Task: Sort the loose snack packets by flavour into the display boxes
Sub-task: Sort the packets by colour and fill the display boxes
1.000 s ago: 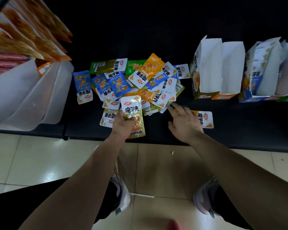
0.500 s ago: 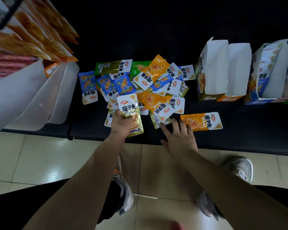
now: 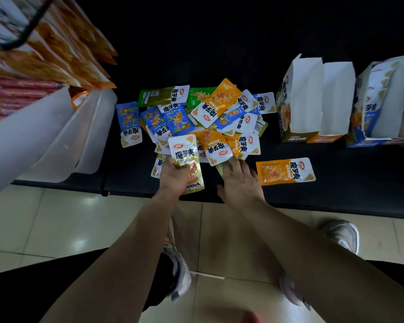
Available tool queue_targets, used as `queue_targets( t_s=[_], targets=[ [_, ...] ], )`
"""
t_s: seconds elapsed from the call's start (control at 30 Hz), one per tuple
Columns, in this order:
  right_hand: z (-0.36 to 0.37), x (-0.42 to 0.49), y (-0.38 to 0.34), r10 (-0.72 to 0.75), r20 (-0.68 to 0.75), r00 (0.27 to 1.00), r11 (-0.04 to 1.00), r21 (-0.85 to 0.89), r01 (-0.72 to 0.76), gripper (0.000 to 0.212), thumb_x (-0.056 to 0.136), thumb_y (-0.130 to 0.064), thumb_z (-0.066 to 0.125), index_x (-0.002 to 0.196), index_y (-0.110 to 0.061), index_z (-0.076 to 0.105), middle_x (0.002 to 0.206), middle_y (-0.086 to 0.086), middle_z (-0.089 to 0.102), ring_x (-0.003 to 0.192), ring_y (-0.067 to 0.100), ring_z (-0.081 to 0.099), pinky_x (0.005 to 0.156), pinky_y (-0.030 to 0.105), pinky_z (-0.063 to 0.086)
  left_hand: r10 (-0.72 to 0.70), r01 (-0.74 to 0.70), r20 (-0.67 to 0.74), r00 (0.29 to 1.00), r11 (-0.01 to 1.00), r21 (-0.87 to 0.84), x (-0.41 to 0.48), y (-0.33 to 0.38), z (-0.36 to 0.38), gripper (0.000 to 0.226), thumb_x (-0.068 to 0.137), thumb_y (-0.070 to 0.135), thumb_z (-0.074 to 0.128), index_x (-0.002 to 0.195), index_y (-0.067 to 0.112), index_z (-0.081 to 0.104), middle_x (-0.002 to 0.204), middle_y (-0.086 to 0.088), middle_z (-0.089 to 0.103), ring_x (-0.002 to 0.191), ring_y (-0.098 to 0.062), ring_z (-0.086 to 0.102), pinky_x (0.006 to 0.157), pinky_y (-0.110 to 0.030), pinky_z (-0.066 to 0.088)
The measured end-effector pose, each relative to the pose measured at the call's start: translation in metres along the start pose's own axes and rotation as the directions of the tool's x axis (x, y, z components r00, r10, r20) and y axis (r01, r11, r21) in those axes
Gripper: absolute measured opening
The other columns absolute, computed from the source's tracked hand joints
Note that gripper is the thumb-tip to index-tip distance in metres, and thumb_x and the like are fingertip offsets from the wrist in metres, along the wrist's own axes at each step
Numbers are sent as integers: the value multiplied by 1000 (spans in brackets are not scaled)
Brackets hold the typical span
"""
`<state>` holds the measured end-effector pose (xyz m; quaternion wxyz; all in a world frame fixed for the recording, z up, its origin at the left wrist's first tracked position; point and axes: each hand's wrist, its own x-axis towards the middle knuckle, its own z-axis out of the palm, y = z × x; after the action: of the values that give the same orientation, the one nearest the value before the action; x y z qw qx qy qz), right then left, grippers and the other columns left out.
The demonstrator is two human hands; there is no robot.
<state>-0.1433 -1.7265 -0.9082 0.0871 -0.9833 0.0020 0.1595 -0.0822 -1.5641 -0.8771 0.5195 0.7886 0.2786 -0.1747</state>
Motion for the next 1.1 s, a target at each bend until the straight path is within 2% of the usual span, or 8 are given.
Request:
queue_targets(
  t_s=[0.1, 0.27, 0.47, 0.57, 0.7, 0.87, 1.0, 1.1],
  targets=[
    [-2, 5, 5, 18, -12, 1000, 1000, 15, -18, 67, 90, -48, 66, 140, -12, 41, 146, 12, 40, 131, 33, 44, 97, 47, 47, -1, 1, 1, 1000, 1000, 3, 0, 2, 2, 23, 94, 7, 62, 114, 7, 52, 100, -6, 62, 85, -23, 68, 52, -23, 54],
    [-15, 5, 15, -17, 8, 1000, 988, -152, 19, 52, 72, -22, 83, 114, -5, 58, 99, 14, 68, 93, 35, 64, 73, 44, 55, -6, 8, 57, 998, 999, -48, -8, 7, 8, 23, 94, 1, 60, 116, 6, 51, 99, -6, 58, 80, -19, 63, 41, -15, 50],
    [-29, -19, 56, -79, 130, 988, 974, -203, 104, 63, 85, -3, 64, 140, -14, 37, 123, 9, 56, 110, 30, 60, 81, 41, 54, 34, -37, 59, 998, 998, 43, -8, 5, 11, 18, 92, 11, 62, 107, 12, 54, 103, -7, 62, 94, -27, 67, 63, -33, 59],
    [-21, -35, 69, -44, 169, 985, 991, -115, 64, 45, 93, -28, 57, 136, -20, 43, 140, 7, 38, 124, 30, 45, 91, 43, 51, 52, -56, 87, 995, 998, 43, -13, 4, 13, 20, 91, 11, 62, 110, 13, 55, 100, -6, 62, 92, -26, 67, 71, -36, 62],
    [-9, -41, 69, -40, 136, 990, 980, -186, 65, 67, 89, -62, 58, 136, -18, 41, 142, 5, 40, 126, 31, 44, 94, 44, 48, 88, -91, 117, 989, 996, 15, -21, 4, 16, 30, 94, 1, 58, 123, 9, 54, 100, -4, 59, 76, -11, 58, 43, -10, 48],
    [-5, -44, 66, -151, 159, 976, 937, -293, 192, 51, 90, -35, 68, 135, -21, 47, 126, 6, 56, 108, 32, 59, 75, 40, 54, 81, -83, 108, 991, 996, 14, -19, 4, 17, 32, 94, 3, 59, 125, 8, 53, 108, -7, 60, 81, -15, 60, 50, -16, 53],
    [-33, -35, 77, 9, 64, 998, 988, 151, -19, 20, 103, -26, 47, 122, -23, 50, 102, 4, 63, 93, 30, 64, 72, 38, 50, 53, -53, 81, 995, 999, 2, -9, 5, 18, 23, 92, 11, 64, 112, 17, 55, 99, 0, 64, 87, -17, 65, 69, -27, 53],
    [-56, -25, 86, 207, 139, 968, 776, 580, -249, 21, 103, -25, 49, 124, -21, 48, 102, 3, 63, 92, 24, 61, 71, 37, 47, 65, -62, 112, 992, 998, -24, -12, 4, 22, 28, 91, 15, 69, 115, 20, 56, 90, 10, 60, 77, -5, 58, 62, -22, 45]
  ],
)
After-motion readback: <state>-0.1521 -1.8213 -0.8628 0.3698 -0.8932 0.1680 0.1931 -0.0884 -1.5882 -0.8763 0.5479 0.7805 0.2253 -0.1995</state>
